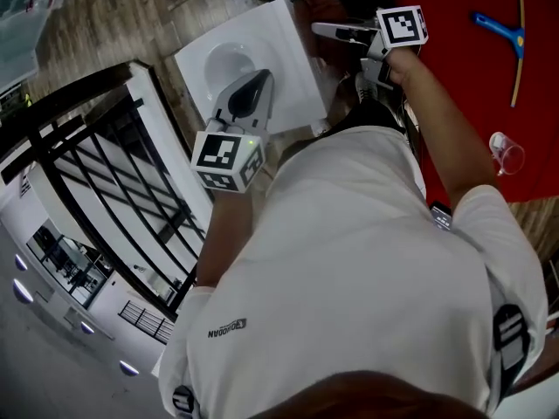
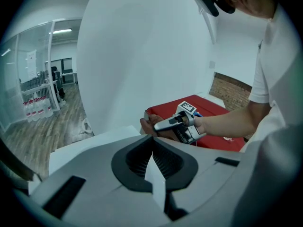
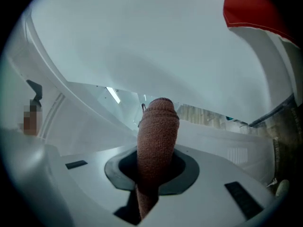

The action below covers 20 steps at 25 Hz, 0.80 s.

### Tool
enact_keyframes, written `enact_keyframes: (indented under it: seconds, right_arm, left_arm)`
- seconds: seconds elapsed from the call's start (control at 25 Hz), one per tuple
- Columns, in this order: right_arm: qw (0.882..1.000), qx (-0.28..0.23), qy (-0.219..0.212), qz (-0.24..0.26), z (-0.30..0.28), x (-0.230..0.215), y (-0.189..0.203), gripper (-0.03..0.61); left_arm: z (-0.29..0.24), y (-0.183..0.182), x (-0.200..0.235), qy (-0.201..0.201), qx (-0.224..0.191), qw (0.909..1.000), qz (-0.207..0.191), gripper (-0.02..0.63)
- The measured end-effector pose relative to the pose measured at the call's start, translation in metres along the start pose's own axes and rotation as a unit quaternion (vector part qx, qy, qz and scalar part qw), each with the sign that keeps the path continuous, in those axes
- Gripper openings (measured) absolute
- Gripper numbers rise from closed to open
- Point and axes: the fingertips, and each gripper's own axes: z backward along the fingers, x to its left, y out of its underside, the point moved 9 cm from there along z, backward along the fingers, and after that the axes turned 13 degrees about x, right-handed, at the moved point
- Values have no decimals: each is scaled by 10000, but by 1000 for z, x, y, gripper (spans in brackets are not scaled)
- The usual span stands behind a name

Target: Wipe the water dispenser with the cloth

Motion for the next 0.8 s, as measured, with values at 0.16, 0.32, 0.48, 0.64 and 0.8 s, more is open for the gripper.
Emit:
enact_keyframes:
  seconds: [0.16, 0.32, 0.48, 0.64, 0.8]
  right_arm:
    - [9997, -51, -253, -3, 2, 7, -27, 63]
    - [9954, 111, -934, -196, -2, 13, -32, 63]
    - [9946, 385, -937, -218, -13, 1, -32, 63]
    - [9963, 485, -659, -279, -20, -21, -29, 63]
    - [9976, 468, -331, -390, -23, -49, -26, 63]
  left_arm:
    - [-2, -7, 6, -86, -126, 9999, 33, -8]
    - [-5, -9, 7, -145, -203, 9995, 173, -8]
    - [-6, -13, 6, -200, -203, 9993, 239, -8]
    - [-6, -13, 3, -253, -201, 9984, 471, -8]
    - [-10, -7, 4, -303, -114, 9977, 593, -8]
